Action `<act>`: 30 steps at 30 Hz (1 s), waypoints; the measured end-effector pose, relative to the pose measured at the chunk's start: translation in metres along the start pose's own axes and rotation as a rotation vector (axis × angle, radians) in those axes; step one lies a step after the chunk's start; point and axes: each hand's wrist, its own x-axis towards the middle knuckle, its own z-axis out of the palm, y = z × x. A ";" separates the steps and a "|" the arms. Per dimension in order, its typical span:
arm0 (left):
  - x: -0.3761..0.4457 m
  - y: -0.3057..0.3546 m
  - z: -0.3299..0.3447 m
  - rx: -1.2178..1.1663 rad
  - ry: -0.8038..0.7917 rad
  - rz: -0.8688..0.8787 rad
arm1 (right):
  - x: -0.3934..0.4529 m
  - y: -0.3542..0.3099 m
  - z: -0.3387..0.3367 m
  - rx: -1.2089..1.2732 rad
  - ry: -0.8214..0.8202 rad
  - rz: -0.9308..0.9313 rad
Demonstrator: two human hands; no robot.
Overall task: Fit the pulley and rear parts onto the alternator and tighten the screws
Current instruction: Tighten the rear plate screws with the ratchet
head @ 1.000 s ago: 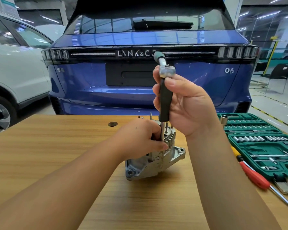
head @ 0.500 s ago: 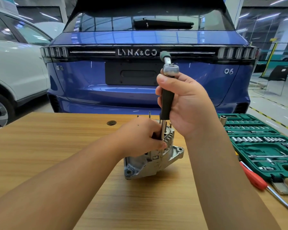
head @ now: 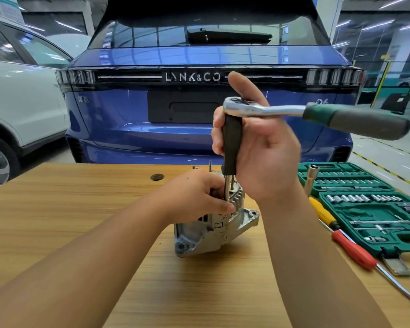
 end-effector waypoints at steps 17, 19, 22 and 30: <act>0.001 0.003 -0.001 0.081 0.005 -0.030 | -0.002 -0.015 -0.003 -0.080 0.349 0.182; 0.001 0.003 -0.001 0.052 0.003 -0.028 | -0.002 -0.012 -0.004 0.031 0.234 0.214; 0.000 0.003 0.001 0.039 0.001 -0.023 | -0.001 0.002 0.000 -0.071 0.229 0.127; 0.000 0.003 0.002 0.014 0.007 -0.012 | 0.000 -0.001 0.005 -0.028 0.123 -0.004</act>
